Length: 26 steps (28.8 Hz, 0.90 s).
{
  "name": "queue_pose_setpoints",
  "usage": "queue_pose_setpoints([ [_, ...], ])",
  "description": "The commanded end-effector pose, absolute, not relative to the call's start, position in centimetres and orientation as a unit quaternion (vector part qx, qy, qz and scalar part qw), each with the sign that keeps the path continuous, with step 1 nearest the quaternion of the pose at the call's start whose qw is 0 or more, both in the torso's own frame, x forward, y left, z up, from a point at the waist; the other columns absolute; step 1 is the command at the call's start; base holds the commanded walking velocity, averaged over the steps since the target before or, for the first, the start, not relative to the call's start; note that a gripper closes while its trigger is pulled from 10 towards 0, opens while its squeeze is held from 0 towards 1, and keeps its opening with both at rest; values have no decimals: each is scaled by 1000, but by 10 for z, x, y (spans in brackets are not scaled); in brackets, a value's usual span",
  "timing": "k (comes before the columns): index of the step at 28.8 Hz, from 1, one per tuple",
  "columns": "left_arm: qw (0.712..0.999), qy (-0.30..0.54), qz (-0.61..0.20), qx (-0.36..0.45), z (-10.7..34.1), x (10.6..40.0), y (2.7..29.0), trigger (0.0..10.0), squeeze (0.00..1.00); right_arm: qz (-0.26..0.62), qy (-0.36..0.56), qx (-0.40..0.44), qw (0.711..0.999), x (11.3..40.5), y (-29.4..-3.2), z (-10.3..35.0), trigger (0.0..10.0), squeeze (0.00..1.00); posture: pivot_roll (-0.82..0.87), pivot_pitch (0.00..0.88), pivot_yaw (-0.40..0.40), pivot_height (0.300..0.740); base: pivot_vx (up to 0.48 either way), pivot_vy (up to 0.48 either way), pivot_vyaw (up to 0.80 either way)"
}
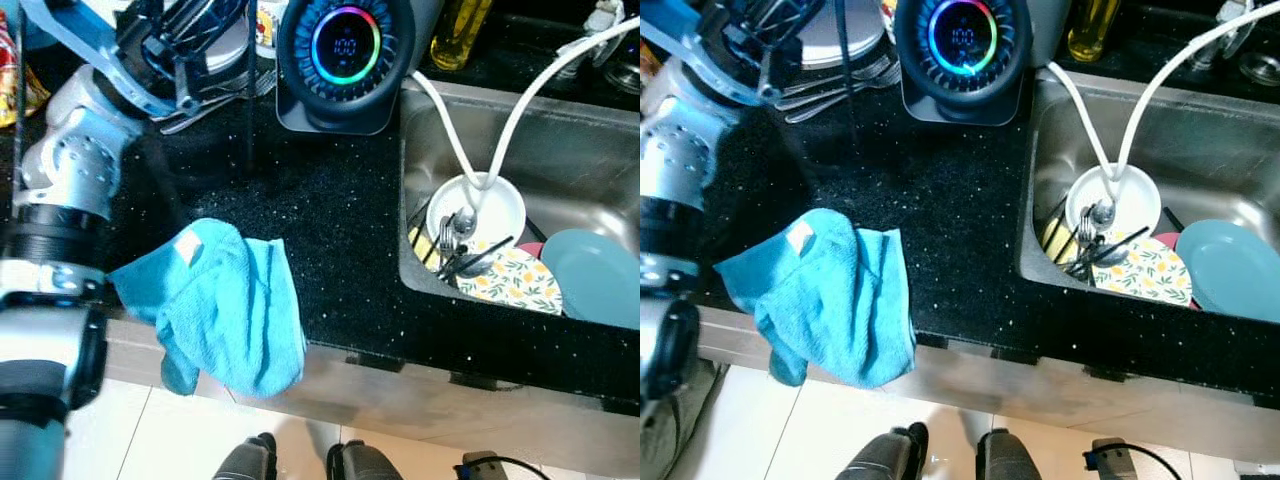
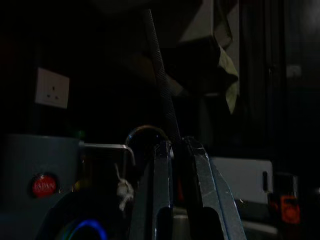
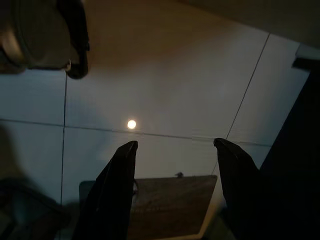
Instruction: Kitchen organization
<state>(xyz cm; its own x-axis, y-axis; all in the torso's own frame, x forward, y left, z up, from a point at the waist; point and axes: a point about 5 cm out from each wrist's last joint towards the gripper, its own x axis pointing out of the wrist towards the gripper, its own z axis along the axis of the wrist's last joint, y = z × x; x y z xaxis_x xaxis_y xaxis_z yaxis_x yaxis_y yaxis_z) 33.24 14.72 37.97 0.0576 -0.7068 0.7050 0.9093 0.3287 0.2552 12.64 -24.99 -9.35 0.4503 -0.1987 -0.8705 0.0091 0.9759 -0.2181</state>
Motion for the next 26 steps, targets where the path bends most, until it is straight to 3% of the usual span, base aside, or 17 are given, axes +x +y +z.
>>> queue_pose_setpoints([
  [1,719,-413,-541,-140,388,325,140,6235,0,-72,538,-81,836,116,-251,-97,10000,0,30,168,-32,740,0,0,0],
  [2,723,-415,-534,-143,389,323,136,6235,0,-73,537,-80,837,117,-251,-96,10000,0,30,168,-32,740,0,0,0],
  [3,724,-416,-529,-150,390,322,132,7137,0,-73,536,-80,837,118,-251,-96,10000,0,33,164,-30,740,0,0,0],
  [4,724,-416,-529,-150,390,322,132,7137,0,-73,536,-80,837,118,-251,-96,10000,0,33,164,-30,740,0,0,0],
  [5,725,-415,-526,-158,391,321,125,9529,0,-73,535,-80,838,119,-251,-96,10000,0,34,159,-31,740,0,0,0],
  [7,725,-413,-524,-170,391,317,115,10000,0,-73,535,-79,838,120,-250,-96,10000,0,35,155,-30,740,0,0,0],
  [9,725,-413,-523,-173,391,315,111,10000,0,-73,535,-79,838,120,-250,-96,10000,0,35,155,-30,740,0,0,0],
  [12,743,-385,-510,-199,383,316,85,10000,0,-74,535,-77,838,120,-249,-96,10000,0,33,145,-29,740,0,0,0],
  [20,824,-307,-438,-186,355,337,59,10000,0,-79,543,-69,833,118,-246,-98,10000,0,33,139,-26,740,0,0,-161],
  [26,831,-294,-445,-157,350,334,44,10000,0,-78,546,-70,831,117,-245,-99,10000,0,34,136,-22,740,0,0,-800],
])
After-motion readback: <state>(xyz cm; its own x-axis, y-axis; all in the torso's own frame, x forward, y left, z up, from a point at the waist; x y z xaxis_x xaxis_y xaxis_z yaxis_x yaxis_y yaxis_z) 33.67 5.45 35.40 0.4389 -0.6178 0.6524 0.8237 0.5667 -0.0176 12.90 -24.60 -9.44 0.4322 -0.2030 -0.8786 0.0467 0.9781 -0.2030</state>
